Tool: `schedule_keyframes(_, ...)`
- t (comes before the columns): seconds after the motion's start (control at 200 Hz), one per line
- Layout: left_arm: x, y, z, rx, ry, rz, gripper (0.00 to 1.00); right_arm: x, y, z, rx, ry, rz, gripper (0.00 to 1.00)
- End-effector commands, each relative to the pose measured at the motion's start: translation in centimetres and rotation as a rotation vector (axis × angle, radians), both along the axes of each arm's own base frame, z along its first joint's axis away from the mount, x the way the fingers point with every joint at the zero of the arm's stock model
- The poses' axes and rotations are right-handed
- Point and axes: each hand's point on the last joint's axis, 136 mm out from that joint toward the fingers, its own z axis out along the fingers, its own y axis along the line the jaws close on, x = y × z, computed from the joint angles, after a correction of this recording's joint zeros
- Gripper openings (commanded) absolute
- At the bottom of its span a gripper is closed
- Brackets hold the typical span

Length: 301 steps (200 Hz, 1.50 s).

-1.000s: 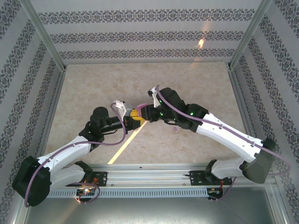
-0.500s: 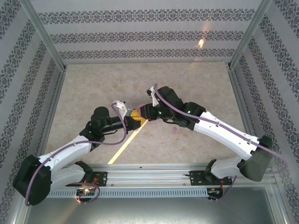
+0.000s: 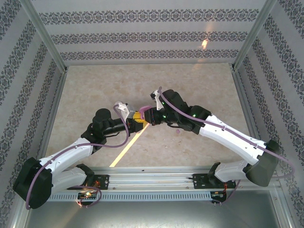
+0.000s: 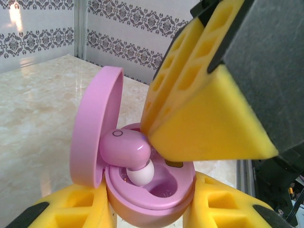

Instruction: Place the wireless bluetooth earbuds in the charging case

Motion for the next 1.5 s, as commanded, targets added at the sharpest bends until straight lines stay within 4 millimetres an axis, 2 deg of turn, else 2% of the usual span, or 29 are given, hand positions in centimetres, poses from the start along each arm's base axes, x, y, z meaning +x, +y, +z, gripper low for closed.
schedule_keyframes(0.0,-0.3,-0.5,2.0,-0.021,-0.062,-0.019,0.04,-0.3,-0.4,0.3,0.026,0.017,-0.008,0.20)
schedule_keyframes(0.16,-0.3,-0.5,2.1,-0.021,-0.061,-0.018,0.04,-0.5,-0.4,0.8,0.040,0.012,-0.009,0.21)
schedule_keyframes(0.35,-0.2,-0.5,2.0,-0.019,-0.057,-0.013,0.04,0.0,-1.0,2.2,0.039,-0.020,-0.039,0.31)
schedule_keyframes(0.884,0.0,-0.8,2.1,-0.009,-0.059,-0.017,0.04,1.1,-0.4,1.7,-0.075,-0.055,-0.048,0.46)
schedule_keyframes(1.259,0.2,-0.9,2.0,0.000,-0.056,-0.016,0.04,1.5,0.0,1.1,-0.169,-0.069,-0.044,0.45)
schedule_keyframes(1.499,0.3,-0.9,1.8,0.010,-0.056,-0.012,0.04,1.2,0.6,0.9,-0.176,-0.061,-0.028,0.35)
